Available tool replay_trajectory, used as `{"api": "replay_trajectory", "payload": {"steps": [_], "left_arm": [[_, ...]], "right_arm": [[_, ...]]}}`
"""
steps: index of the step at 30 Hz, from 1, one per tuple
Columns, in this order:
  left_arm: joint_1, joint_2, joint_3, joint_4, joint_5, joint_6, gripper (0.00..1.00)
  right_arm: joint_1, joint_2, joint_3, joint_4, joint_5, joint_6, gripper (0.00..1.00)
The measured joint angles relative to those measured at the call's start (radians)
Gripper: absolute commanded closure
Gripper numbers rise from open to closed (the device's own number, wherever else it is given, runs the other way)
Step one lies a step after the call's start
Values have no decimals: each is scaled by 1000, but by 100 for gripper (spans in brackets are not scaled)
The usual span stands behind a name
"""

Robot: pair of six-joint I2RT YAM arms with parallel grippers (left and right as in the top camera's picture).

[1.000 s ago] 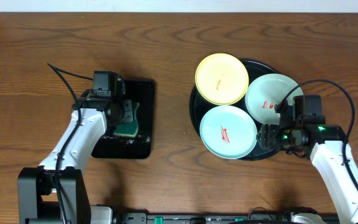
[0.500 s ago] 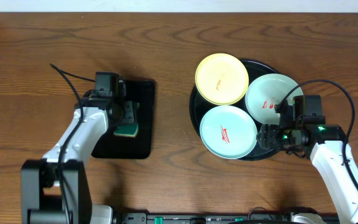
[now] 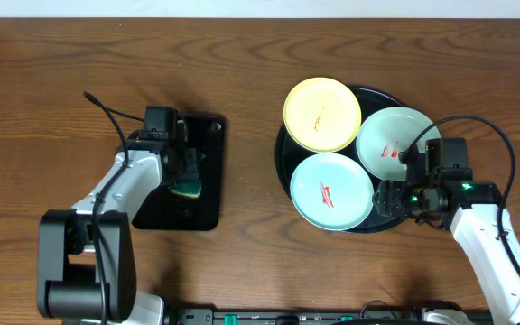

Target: Clean dirty plates on tray and stack at the side

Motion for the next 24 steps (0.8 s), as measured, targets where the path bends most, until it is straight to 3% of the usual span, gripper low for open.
{"api": "replay_trajectory", "payload": {"steps": [12,24], "left_arm": [[0,-92,-3,-92,29,-23,93],[-1,-92,-19,-102,99,-26,93]], "right_arm": [[0,0,-1,6,-32,0,26],[77,13,-74,206,-50,76,32]]}}
